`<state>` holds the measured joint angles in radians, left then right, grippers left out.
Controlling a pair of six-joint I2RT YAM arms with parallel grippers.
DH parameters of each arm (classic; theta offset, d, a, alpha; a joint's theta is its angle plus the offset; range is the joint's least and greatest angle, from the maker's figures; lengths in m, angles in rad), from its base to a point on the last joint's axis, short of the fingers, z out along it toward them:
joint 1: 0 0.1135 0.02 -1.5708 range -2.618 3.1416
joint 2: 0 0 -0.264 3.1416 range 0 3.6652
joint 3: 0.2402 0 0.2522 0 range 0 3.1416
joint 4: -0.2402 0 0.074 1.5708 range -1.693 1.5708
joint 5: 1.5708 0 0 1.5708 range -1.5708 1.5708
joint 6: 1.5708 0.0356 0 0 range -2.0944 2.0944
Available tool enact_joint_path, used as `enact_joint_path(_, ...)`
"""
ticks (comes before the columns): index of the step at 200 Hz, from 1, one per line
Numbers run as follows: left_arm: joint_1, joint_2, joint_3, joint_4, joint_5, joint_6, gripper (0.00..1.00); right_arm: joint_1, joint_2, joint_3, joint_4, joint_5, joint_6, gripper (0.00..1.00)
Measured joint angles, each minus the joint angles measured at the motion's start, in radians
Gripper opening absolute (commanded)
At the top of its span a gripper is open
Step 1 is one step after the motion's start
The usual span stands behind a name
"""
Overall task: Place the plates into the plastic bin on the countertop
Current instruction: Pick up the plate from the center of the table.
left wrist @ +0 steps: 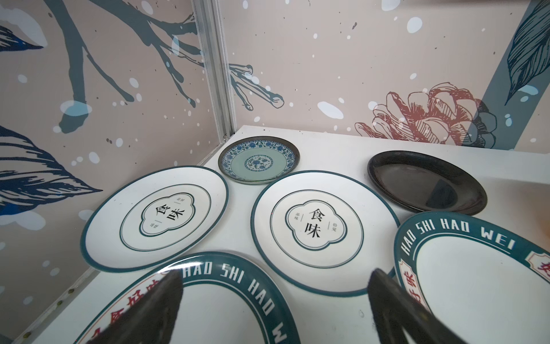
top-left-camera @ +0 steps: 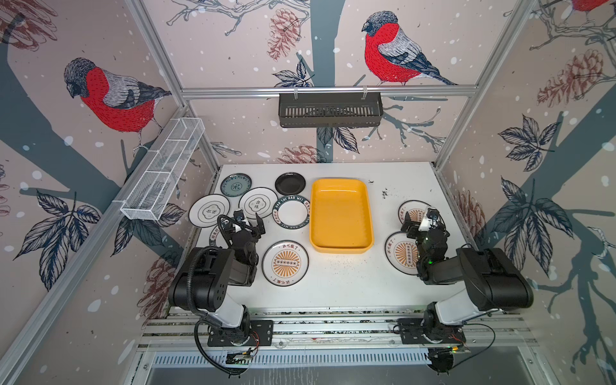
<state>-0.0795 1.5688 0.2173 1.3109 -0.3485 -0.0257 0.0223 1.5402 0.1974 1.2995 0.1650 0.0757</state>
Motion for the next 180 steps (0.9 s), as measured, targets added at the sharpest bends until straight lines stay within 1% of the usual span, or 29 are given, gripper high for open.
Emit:
enact_joint_path(51, 0.0, 0.0, 0.0, 0.0, 0.0, 0.0, 0.97, -0.002, 0.0, 0.0, 0.0, -0.005, 0.0, 0.99)
enact_joint_path(68, -0.003, -0.018, -0.002, -0.012, -0.003, 0.001, 0.97, -0.002, -0.024, 0.002, -0.018, -0.006, 0.0, 0.99)
enact_joint_path(80, -0.009, -0.059, 0.003, -0.041, -0.004, 0.007, 0.97, -0.001, -0.068, 0.032, -0.077, -0.006, -0.001, 0.99)
enact_joint_path(110, -0.024, -0.236, 0.097, -0.216, 0.005, 0.017, 0.97, 0.009, -0.197, 0.219, -0.34, -0.033, 0.011, 0.99)
enact_joint_path(130, -0.032, -0.353, 0.197, -0.38, 0.035, -0.008, 0.97, 0.024, -0.253, 0.325, -0.514, -0.071, 0.102, 1.0)
enact_joint_path(146, -0.05, -0.414, 0.289, -0.503, 0.083, -0.06, 0.97, 0.065, -0.285, 0.386, -0.625, -0.107, 0.204, 1.0)
enact_joint_path(166, -0.105, -0.452, 0.419, -0.666, 0.117, -0.177, 0.97, 0.14, -0.314, 0.489, -0.779, -0.132, 0.349, 1.0)
enact_joint_path(180, -0.157, -0.46, 0.502, -0.768, 0.136, -0.284, 0.97, 0.198, -0.315, 0.584, -0.88, -0.139, 0.432, 0.99)
